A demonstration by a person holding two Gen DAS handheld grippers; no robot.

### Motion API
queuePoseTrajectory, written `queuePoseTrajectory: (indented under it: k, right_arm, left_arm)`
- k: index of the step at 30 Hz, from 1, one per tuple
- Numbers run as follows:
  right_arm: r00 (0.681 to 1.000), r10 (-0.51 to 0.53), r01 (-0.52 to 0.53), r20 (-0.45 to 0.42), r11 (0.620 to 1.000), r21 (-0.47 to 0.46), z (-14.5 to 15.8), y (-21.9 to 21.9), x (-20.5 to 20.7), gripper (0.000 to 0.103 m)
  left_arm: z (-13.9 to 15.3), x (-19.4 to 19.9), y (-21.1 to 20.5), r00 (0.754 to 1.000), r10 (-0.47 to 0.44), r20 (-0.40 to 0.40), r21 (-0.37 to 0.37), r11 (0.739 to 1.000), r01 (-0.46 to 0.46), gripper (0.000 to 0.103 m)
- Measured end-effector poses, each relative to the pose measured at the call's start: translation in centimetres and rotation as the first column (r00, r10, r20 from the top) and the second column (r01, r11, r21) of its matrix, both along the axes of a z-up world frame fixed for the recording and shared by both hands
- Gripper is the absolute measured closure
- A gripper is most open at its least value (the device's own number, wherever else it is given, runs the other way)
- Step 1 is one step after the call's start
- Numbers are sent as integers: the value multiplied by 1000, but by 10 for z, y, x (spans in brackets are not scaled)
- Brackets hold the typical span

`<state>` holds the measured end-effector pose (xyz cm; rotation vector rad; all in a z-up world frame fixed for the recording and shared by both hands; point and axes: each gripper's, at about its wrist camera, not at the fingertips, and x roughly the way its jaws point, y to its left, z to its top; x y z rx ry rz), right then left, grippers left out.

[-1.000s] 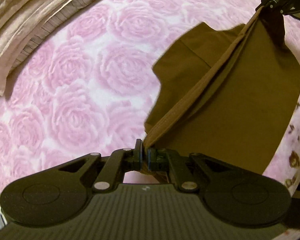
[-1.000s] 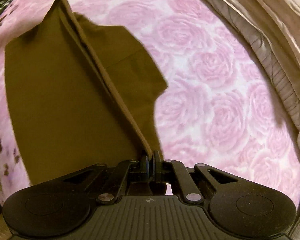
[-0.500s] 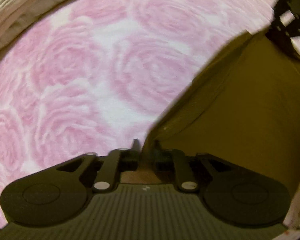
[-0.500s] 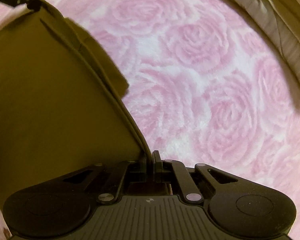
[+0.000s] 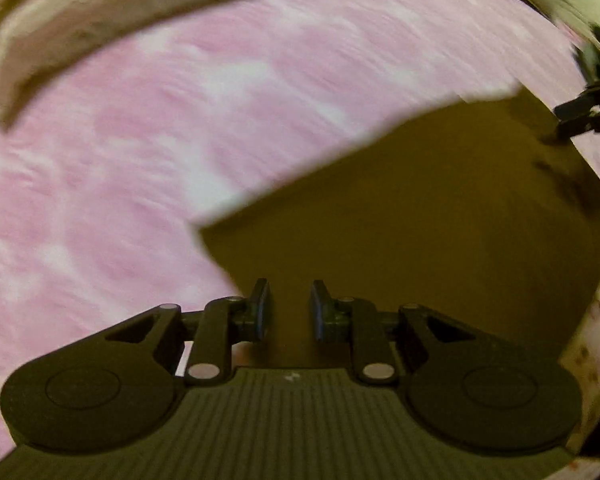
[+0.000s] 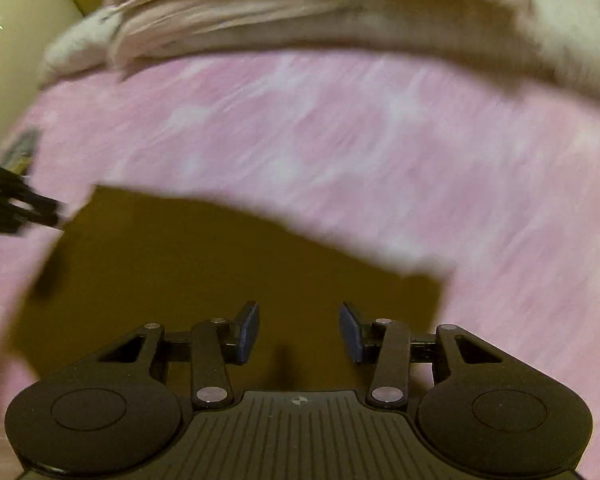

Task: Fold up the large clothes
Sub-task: 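Lift the hem with both tools and fold it over toward the collar, then release the folded shirt and open both tools above it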

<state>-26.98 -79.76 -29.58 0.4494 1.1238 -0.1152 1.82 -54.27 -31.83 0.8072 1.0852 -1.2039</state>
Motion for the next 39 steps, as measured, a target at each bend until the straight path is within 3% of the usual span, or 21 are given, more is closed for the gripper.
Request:
queuePoseTrajectory:
  k: [4, 6, 8, 11, 13, 16, 19, 21, 23, 25, 27, 31, 33, 35, 37, 39]
  right_arm:
    - [999, -4, 4, -34, 1000, 12, -26, 14, -48, 62]
    - [1000, -26, 25, 12, 999, 29, -22, 6, -74, 62]
    - [999, -45, 45, 2, 999, 7, -16, 0, -92, 62]
    - [989, -115, 110, -89, 992, -65, -13, -6, -113, 62]
    - [986, -163, 160, -44, 985, -65, 5, -6, -126, 62]
    - [989, -132, 133, 60, 991, -12, 18, 20, -127, 62]
    - [995, -84, 83, 56, 996, 25, -2, 43, -123, 62]
    - [992, -125, 124, 23, 991, 49, -22, 45, -129, 62]
    - [982, -189, 186, 29, 979, 83, -21, 40, -138, 62]
    - [976, -219, 218, 18, 975, 48, -10, 43, -144, 62]
    - [973, -228, 228, -12, 973, -44, 0, 54, -141, 62]
    - [972, -233, 233, 30, 972, -13, 19, 92, -126, 58]
    - [978, -200, 201, 58, 980, -9, 25, 131, -100, 48]
    - [986, -150, 153, 76, 988, -33, 26, 172, -78, 46]
    - [995, -70, 78, 76, 992, -98, 23, 220, -51, 45]
    - [998, 19, -7, 60, 980, -201, 19, 274, -26, 44]
  left_arm:
    - [-29, -25, 10, 999, -44, 26, 21, 999, 44, 84]
    - [-28, -23, 12, 999, -33, 19, 17, 999, 33, 84]
    - [-25, -21, 11, 999, -39, 31, 40, 998, 38, 84]
    - [-17, -27, 11, 995, -66, 78, 89, 994, 59, 84]
    - [-8, -36, 15, 989, -83, 121, 106, 992, 70, 85]
    - [7, -53, 26, 990, -79, 115, 83, 994, 69, 85]
    - [1, -75, 36, 993, -83, 89, 109, 991, 73, 85]
    - [-11, -92, 41, 989, -119, 87, 145, 984, 106, 85]
    - [-21, -105, 48, 974, -195, 118, 188, 967, 171, 85]
    - [-18, -105, 53, 964, -233, 126, 195, 959, 206, 85]
    - [-12, -97, 59, 959, -246, 138, 195, 956, 217, 85]
    - [2, -76, 77, 942, -282, 183, 180, 951, 250, 85]
    - [9, -67, 86, 921, -335, 201, 151, 939, 309, 85]
    - [14, -56, 94, 884, -414, 218, 110, 910, 399, 84]
    - [15, -48, 105, 810, -530, 250, 72, 845, 530, 80]
    - [12, -41, 115, 722, -635, 275, 48, 759, 650, 78]
